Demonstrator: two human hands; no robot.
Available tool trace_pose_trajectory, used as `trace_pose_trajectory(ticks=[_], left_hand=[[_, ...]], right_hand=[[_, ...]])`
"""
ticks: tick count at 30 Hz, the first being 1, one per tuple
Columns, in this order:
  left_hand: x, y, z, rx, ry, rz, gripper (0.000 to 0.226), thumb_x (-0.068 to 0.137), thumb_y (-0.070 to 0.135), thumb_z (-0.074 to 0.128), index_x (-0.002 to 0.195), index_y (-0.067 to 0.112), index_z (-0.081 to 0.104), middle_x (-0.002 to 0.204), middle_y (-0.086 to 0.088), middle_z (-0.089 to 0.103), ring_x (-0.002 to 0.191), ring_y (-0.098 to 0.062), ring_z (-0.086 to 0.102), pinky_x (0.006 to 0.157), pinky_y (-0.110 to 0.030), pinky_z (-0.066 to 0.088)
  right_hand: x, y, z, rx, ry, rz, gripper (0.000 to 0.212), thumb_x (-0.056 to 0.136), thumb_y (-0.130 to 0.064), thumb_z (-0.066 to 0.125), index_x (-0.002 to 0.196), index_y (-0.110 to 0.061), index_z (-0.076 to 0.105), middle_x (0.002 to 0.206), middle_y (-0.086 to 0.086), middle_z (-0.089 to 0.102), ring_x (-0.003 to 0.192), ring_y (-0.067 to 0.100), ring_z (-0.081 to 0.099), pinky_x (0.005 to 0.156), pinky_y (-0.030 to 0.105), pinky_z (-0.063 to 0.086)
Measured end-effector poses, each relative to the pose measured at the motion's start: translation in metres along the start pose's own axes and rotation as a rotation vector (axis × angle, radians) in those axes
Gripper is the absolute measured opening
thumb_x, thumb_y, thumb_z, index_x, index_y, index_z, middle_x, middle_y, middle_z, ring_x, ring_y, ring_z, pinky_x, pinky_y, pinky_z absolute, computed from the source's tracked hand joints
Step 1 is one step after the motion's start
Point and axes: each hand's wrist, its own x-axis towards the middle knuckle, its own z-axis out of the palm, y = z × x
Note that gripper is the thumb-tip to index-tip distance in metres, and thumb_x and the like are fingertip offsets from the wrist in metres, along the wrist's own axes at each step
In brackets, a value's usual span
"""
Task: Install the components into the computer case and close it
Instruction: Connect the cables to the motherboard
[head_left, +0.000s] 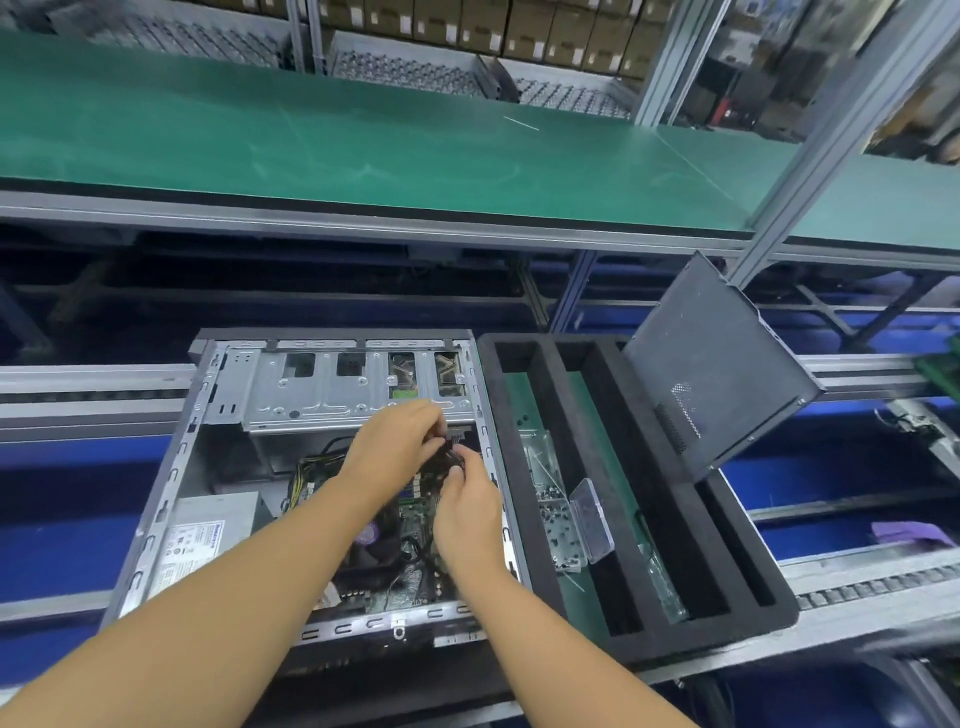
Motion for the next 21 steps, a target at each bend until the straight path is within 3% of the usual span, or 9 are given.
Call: trace_pose_trajectory(ticks=[3,6,8,12,14,18,21], left_hand=[[-0.022,-0.022,-0.009,-0.057,-0.008,-0.009,0.014,0.089,0.018,0.062,0.087,0.026,0.051,0.081,0.013,0.053,0.071,-0.011,0.05,0.062,-0.031,0.048],[-0.047,-0.045,-0.015,-0.075,-0.059,-0.096,0.013,0.088,0.015,0.061,0.086,0.025,0.052,0.079,0.013,0.053,0.071,-0.011,0.052,0.064,-0.032,0.048],[-0.057,-0.054,-0.014,-0.065,-0.132,-0.188,0.012,0.088,0.016,0.059,0.085,0.026,0.053,0.08,0.011,0.055,0.076,-0.014,0.054,0.068,-0.034,0.05],[-0.063,-0.059,-0.007,-0.011,-0.198,-0.457,0.014,0.091,0.013,0.052,0.096,0.023,0.062,0.103,0.003,0.06,0.095,-0.02,0.06,0.078,-0.033,0.05],[-0.066,-0.06,-0.001,0.009,-0.226,-0.52,0.022,0.09,0.008,0.049,0.105,0.015,0.065,0.113,-0.004,0.06,0.102,-0.024,0.06,0.084,-0.034,0.05],[-0.076,-0.059,0.011,-0.056,-0.248,-0.596,0.025,0.097,0.016,0.044,0.104,0.006,0.066,0.113,-0.012,0.061,0.101,-0.03,0.059,0.089,-0.039,0.05],[-0.082,-0.056,0.016,-0.018,-0.28,-0.584,0.029,0.096,0.022,0.044,0.111,0.011,0.066,0.117,-0.008,0.061,0.104,-0.028,0.058,0.087,-0.037,0.047]], right_hand=[[0.001,0.001,0.003,0.108,-0.018,0.006,0.022,0.11,-0.019,0.037,0.13,-0.026,0.046,0.108,0.006,0.06,0.086,0.017,0.054,0.067,0.024,0.039],[0.005,0.001,0.003,0.058,-0.04,-0.046,0.013,0.109,-0.021,0.041,0.118,-0.027,0.047,0.09,-0.003,0.061,0.067,0.009,0.052,0.058,0.022,0.04],[0.011,-0.005,0.002,-0.063,-0.068,-0.107,0.015,0.108,-0.021,0.045,0.12,-0.023,0.053,0.094,-0.006,0.064,0.072,0.008,0.057,0.06,0.019,0.041],[0.023,-0.026,0.003,-0.395,-0.155,-0.153,0.024,0.107,-0.019,0.051,0.126,-0.011,0.064,0.113,0.009,0.07,0.091,0.024,0.067,0.076,0.033,0.053],[0.028,-0.031,0.005,-0.52,-0.221,-0.104,0.025,0.106,-0.016,0.052,0.123,-0.007,0.067,0.115,0.014,0.071,0.095,0.028,0.068,0.08,0.033,0.054],[0.028,-0.026,0.02,-0.413,-0.233,0.063,0.023,0.102,-0.013,0.058,0.12,-0.006,0.07,0.118,0.013,0.071,0.097,0.026,0.068,0.074,0.025,0.045],[0.029,-0.022,0.032,-0.264,-0.153,0.127,0.024,0.099,-0.013,0.055,0.106,-0.002,0.076,0.104,0.013,0.076,0.073,0.019,0.062,0.063,0.025,0.045]])
